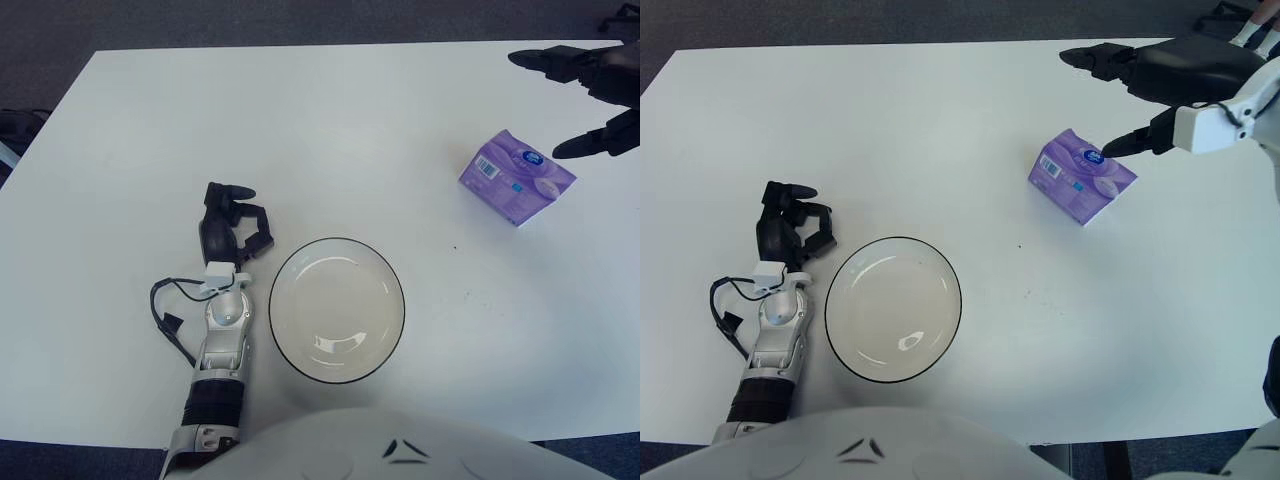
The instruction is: Put the tissue paper into the plate.
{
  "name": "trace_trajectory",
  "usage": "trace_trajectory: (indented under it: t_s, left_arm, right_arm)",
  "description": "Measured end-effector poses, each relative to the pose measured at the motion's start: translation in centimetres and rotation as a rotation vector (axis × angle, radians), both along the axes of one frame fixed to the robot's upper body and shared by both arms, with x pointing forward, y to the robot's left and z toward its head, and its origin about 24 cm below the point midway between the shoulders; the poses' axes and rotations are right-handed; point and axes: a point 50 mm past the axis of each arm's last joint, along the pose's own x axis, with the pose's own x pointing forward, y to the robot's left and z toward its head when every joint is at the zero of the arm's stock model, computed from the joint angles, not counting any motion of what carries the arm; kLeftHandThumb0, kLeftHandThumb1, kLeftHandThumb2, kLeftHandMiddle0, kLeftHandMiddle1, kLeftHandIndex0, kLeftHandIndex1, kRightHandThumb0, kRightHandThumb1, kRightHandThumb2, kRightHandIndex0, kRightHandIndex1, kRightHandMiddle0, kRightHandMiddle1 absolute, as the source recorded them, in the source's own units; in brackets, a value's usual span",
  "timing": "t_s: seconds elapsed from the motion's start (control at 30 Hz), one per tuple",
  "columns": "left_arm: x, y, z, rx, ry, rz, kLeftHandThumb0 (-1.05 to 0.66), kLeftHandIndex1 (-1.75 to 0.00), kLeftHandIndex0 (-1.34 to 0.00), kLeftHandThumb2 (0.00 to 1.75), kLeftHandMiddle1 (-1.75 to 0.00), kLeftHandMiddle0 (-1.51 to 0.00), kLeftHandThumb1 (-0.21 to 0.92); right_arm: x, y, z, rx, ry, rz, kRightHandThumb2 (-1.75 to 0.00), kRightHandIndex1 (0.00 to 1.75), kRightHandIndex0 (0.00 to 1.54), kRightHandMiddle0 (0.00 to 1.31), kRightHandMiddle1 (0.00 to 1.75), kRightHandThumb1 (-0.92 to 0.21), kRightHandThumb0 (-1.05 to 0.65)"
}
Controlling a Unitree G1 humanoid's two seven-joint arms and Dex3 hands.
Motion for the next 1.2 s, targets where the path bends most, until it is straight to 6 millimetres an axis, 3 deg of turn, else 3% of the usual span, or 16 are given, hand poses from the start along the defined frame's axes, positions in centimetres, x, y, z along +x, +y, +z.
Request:
trace_trajectory:
  t_s: [0.83,1.2]
  left_arm:
    - [0.1,-0.1,0.0,-0.003,0.001,-0.002,-0.01,-1.75,-0.39,1.13,-1.49,-0.62,0.41]
    - [0.1,-0.1,0.0,-0.003,0.001,-0.002,-0.01,-1.75,-0.38,1.13,-1.49,-0.62,0.42]
  right_arm:
    - [0.0,0.5,-0.2,0.008,0.192,0.029,-0.76,0.00,0.00,0.00,0.00,-0.36,-0.83]
    - [1.0,1.2,-1.5,-0.007,0.162,-0.050,-1.00,0.00,0.00,0.00,0.00,-0.18,-0.64]
